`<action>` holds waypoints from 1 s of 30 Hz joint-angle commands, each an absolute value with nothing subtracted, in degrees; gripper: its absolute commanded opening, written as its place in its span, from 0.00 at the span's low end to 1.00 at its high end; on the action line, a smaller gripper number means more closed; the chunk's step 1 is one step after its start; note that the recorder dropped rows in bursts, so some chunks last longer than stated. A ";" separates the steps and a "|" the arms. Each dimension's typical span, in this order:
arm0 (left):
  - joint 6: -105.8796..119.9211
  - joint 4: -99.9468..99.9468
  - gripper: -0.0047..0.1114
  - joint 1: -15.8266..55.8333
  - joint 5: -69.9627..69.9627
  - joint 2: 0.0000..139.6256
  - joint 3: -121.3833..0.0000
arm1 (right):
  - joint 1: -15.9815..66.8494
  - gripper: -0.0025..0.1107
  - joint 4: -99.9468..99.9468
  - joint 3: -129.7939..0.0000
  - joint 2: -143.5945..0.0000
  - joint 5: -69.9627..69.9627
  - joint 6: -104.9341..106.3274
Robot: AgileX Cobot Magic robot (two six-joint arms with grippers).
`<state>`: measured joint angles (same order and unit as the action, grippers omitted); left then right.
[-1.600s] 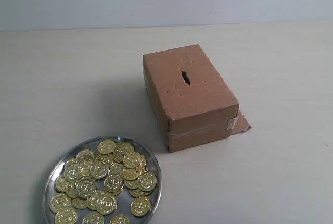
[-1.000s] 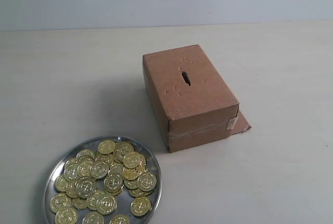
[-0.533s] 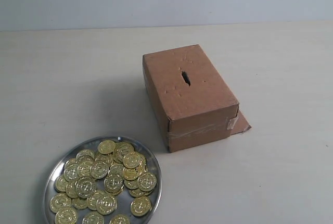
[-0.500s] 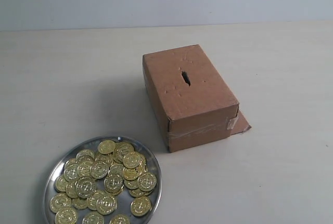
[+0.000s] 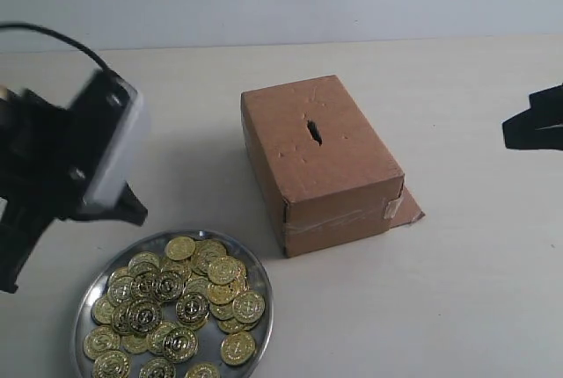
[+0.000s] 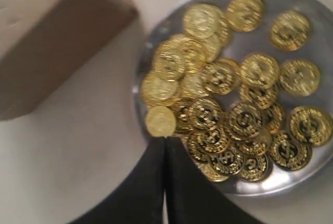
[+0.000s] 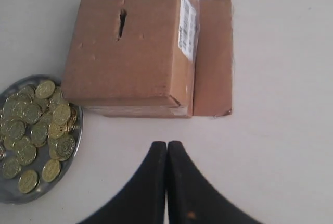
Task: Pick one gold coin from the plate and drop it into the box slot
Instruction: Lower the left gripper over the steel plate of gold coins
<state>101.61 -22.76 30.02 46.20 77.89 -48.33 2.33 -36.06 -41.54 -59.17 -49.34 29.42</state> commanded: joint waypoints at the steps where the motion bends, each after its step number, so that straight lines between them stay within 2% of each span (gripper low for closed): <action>1: 105.97 -14.70 0.04 34.73 47.64 89.75 -51.68 | 2.04 0.02 -38.05 -42.04 -64.42 -49.36 31.99; 7: 105.97 -13.45 0.04 37.45 47.25 97.49 -53.10 | 2.04 0.02 -42.14 -42.04 -64.30 -50.00 35.53; 12: 105.97 -13.19 0.05 37.45 47.36 98.73 -53.10 | 2.04 0.02 -43.05 -42.04 -63.12 -50.40 36.40; 14: 105.97 -12.26 0.11 37.45 47.49 98.61 -53.10 | 2.04 0.02 -43.16 -42.04 -63.12 -50.50 36.40; 19: 105.32 -4.91 0.35 40.73 47.91 98.61 -53.10 | 2.04 0.02 -43.16 -42.04 -63.12 -50.61 36.40; 21: 105.32 -2.53 0.40 42.38 47.91 98.74 -53.10 | 2.04 0.02 -43.16 -42.04 -63.12 -50.61 36.40; 30: 105.32 -1.21 0.40 43.43 49.17 103.09 -53.10 | 2.04 0.02 -43.16 -42.04 -63.12 -50.61 36.40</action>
<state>105.62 -2.14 43.14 48.05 102.43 -52.88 2.33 -42.66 -41.54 -63.44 -50.40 35.70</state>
